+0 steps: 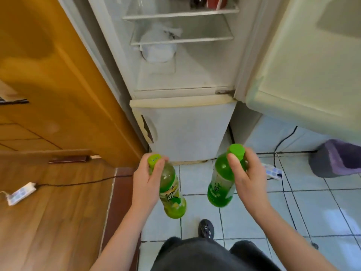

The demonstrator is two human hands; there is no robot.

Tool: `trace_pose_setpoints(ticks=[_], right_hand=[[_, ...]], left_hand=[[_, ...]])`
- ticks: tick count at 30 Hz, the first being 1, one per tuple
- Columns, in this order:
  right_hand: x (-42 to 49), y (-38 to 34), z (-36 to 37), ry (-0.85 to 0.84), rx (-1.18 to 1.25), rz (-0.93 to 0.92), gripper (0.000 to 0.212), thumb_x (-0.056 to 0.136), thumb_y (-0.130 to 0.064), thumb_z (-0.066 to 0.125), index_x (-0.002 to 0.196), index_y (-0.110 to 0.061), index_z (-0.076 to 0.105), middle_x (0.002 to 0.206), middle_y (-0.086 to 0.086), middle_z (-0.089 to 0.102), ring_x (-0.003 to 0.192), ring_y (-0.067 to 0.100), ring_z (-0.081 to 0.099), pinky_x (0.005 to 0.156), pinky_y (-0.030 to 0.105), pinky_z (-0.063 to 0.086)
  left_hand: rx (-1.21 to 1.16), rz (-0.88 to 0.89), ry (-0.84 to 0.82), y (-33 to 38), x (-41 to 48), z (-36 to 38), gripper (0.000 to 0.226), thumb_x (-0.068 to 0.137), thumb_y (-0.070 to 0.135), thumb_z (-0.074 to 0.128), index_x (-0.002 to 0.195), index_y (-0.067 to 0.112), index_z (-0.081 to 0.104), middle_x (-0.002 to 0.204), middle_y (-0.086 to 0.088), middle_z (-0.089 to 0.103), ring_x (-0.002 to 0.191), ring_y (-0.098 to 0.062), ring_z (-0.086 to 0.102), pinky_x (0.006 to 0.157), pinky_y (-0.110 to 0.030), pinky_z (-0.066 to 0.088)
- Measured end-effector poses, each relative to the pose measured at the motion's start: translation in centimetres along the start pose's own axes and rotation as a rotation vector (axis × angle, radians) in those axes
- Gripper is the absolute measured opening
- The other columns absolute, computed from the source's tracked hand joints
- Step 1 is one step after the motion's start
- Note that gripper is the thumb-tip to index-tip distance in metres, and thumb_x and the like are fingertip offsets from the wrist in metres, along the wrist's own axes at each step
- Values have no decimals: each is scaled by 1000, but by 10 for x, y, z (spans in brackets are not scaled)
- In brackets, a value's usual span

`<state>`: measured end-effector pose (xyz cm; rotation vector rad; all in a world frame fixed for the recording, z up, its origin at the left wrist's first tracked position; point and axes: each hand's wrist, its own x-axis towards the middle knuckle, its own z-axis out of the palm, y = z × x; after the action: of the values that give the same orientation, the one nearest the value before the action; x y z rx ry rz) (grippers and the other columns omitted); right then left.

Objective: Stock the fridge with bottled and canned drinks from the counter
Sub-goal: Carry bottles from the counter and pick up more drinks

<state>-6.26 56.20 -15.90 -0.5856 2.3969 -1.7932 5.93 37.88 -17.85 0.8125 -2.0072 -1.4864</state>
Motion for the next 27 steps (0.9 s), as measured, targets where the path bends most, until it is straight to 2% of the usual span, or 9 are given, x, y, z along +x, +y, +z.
trace_pose_setpoints(ticks=[2,6,8,10,13,16,21,23,27], right_hand=[[43,-6,9,-30,19,-31,17,80,-52,48,89,-40,56,85,-16,61,82,2,57,70,18,44],[114,-18,30,-40,55,-69,14,80,-53,49,88,-45,57,85,-20,61,83,-3,58,68,8,43],[150,-26,43,-29,87,-100,12,82,-50,49,87,-43,58,82,-23,61,77,-4,57,66,7,43],[185,-36,57,-10,106,-148,13,83,-47,49,86,-38,58,80,-24,61,75,-5,57,65,6,42],[236,-55,77,7,114,-234,11,85,-43,51,88,-36,59,82,-24,63,77,-4,59,66,6,42],[288,-83,97,52,131,-304,13,84,-42,51,88,-33,60,83,-20,63,76,-2,58,67,9,43],[366,-136,125,111,199,-441,12,85,-36,52,88,-28,60,80,-15,61,74,-3,56,67,9,43],[393,-159,135,118,199,-510,10,86,-34,51,89,-29,59,81,-13,62,76,-1,57,69,12,44],[442,-194,155,112,193,-605,6,88,-35,51,89,-33,56,79,-19,59,76,-1,55,70,16,44]], left_hand=[[-20,27,30,12,35,9,34,85,50,44,96,23,61,92,23,64,87,4,59,68,-6,44],[-53,100,74,33,98,14,23,87,46,45,94,31,61,95,13,65,87,2,59,69,-4,42],[-82,128,80,43,133,13,20,87,46,45,91,35,61,94,10,66,87,0,60,70,-6,42],[-88,181,67,54,172,13,23,87,44,45,92,30,62,94,10,66,86,0,60,71,-6,42],[-95,259,27,73,234,10,31,87,44,45,94,20,64,94,13,65,89,1,60,73,-7,43],[-109,338,-26,101,300,5,33,85,47,46,92,20,64,93,13,66,88,0,60,74,-11,44],[-234,508,-102,155,395,-5,12,87,37,50,88,38,62,94,3,67,85,-5,61,72,-14,48],[-259,611,-86,176,427,-8,15,90,33,50,89,42,61,93,-2,67,85,-4,61,72,-14,47],[-243,664,32,212,479,-10,11,89,37,50,84,42,59,90,2,68,83,-5,62,74,-19,47]])
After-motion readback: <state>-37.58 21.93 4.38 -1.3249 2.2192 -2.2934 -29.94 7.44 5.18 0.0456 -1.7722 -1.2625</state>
